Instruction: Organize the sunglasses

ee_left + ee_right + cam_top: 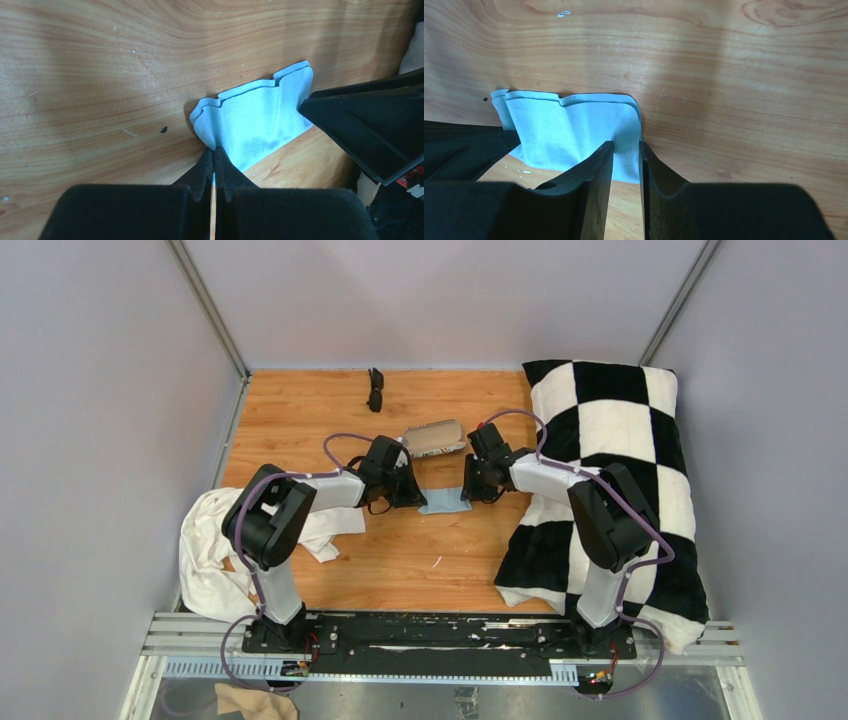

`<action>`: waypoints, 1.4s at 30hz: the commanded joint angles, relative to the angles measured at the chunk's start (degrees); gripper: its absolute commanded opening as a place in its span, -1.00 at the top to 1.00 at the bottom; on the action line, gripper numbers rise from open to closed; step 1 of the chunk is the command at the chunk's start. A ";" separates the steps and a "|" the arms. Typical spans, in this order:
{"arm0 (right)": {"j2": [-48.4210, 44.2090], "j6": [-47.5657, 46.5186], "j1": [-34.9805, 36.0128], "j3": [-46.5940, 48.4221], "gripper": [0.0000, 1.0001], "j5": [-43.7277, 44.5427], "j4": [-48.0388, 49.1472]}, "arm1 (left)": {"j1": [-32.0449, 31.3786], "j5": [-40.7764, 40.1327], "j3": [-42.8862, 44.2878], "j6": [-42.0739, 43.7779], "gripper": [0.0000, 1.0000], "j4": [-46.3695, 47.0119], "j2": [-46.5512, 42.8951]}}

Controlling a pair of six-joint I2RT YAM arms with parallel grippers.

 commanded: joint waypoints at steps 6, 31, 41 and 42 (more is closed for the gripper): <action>3.04 -0.78 1.54 0.69 0.50 1.46 -3.60 | -0.15 -1.42 -0.19 1.94 1.00 -5.31 2.39; -2.05 -2.48 1.88 5.81 1.00 1.79 -5.79 | -0.15 0.27 4.86 2.05 1.00 -8.69 -2.21; -0.30 -5.44 -0.05 15.97 1.00 2.11 -8.01 | 1.68 0.55 14.10 4.10 1.00 -14.16 -1.74; 0.01 -5.75 -0.21 17.08 1.00 2.19 -8.30 | 2.08 0.75 15.32 4.40 1.00 -14.73 -1.64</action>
